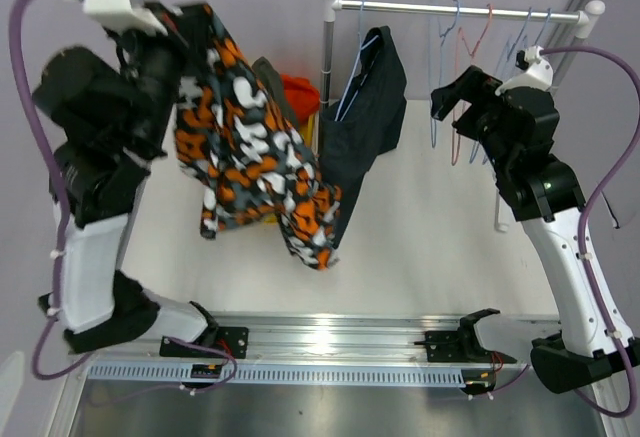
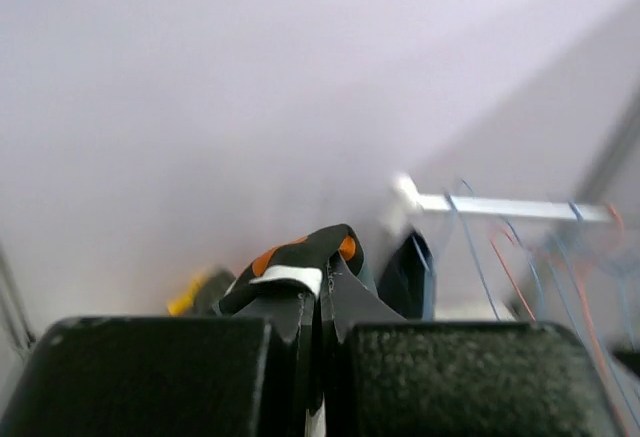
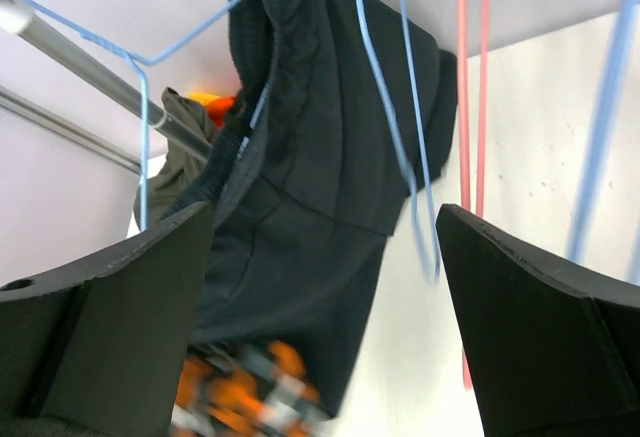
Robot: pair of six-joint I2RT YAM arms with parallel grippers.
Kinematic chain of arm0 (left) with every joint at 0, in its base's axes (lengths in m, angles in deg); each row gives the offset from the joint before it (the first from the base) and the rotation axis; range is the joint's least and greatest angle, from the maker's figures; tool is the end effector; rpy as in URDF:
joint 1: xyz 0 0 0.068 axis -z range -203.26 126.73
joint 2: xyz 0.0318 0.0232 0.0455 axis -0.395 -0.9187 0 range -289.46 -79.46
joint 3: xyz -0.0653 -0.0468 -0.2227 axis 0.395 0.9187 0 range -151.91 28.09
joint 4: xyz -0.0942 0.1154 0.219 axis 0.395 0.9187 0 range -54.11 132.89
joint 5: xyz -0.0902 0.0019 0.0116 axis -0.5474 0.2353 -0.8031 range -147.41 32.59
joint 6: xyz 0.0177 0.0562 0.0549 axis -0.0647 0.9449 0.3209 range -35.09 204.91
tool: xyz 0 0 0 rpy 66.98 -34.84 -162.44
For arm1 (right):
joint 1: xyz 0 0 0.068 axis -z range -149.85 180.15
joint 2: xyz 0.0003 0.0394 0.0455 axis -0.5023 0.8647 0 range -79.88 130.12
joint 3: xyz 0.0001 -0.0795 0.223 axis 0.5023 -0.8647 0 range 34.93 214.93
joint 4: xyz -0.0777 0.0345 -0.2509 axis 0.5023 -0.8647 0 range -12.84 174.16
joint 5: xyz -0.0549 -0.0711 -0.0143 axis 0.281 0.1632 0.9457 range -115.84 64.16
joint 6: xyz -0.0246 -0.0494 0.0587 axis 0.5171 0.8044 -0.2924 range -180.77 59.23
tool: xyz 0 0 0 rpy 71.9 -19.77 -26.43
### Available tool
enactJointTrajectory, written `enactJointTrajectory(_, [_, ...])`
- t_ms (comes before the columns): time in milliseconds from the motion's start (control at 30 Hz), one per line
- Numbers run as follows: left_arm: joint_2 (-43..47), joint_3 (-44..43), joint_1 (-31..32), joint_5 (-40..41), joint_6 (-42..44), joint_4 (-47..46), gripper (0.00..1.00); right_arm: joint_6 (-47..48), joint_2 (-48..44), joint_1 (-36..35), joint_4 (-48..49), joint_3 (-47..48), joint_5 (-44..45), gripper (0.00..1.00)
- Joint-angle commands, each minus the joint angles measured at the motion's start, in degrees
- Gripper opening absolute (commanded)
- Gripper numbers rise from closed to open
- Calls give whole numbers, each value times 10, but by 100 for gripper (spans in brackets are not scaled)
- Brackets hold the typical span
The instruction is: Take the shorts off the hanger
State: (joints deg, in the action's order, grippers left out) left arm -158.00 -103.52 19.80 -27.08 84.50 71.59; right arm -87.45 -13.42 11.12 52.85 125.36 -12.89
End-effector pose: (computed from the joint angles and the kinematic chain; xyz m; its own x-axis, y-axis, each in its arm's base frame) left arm 0.1735 -0.1140 0.6103 0.2163 -0.2105 -0.9534 0.2388 0.9582 -0.1574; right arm 0.2632 0.0744 0.4589 -0.1560 0.4090 -0.8991 -0.0421 0.9067 0.4198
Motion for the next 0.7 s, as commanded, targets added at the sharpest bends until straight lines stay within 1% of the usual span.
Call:
enactJointTrajectory(0, [-120, -118, -128, -144, 23, 32, 0, 1, -33, 0, -2, -28, -2, 99])
enactJointTrajectory(33, [-172, -169, -154, -169, 9, 31, 0, 0, -39, 0, -2, -45, -6, 99])
enactJointTrajectory(67, [-192, -176, -176, -191, -10, 25, 0, -6, -47, 0, -1, -54, -8, 99])
enactJointTrajectory(100, [-207, -175, -221, -215, -25, 0, 0, -9, -59, 0, -1, -61, -12, 99])
enactJointTrajectory(133, [-218, -155, -243, -265, -64, -15, 0, -12, -67, 0, 0, -69, -21, 99])
enactJointTrajectory(167, [-243, -146, -263, -292, -86, -32, 0, -14, -73, 0, 3, -85, -27, 99])
enactJointTrajectory(200, [-258, -141, -296, -325, -123, -61, 0, -14, -85, -1, 5, -91, -35, 99])
enactJointTrajectory(233, [-275, -139, -306, -366, -136, -71, 0, -14, -90, -1, 7, -97, -50, 99])
enactJointTrajectory(267, [-294, -142, -312, -382, -144, -80, 0, -11, -94, -2, 11, -100, -58, 99])
enactJointTrajectory(300, [-330, -144, -316, -392, -147, -95, 0, -7, -99, -4, 19, -105, -66, 99])
enactJointTrajectory(333, [-346, -140, -316, -396, -146, -103, 0, -4, -97, -6, 24, -105, -88, 99])
enactJointTrajectory(433, [-406, -114, -316, -414, -151, -135, 0, 13, -77, -23, 37, -84, -114, 99])
enactJointTrajectory(500, [-435, -106, -315, -433, -156, -135, 11, 20, -62, -45, 48, -53, -118, 99])
enactJointTrajectory(533, [-461, -105, -316, -442, -157, -127, 23, 24, -44, -53, 54, -40, -119, 99])
enactJointTrajectory(567, [-470, -105, -316, -448, -156, -115, 72, 29, -33, -60, 59, -25, -122, 99])
enactJointTrajectory(600, [-475, -104, -316, -447, -156, -87, 98, 32, -20, -66, 63, -8, -123, 99])
enactJointTrajectory(633, [-470, -82, -315, -415, -162, -56, 99, 38, 12, -80, 61, 32, -123, 99])
enactJointTrajectory(667, [-459, -67, -315, -415, -167, -49, 99, 41, 30, -87, 61, 53, -122, 99])
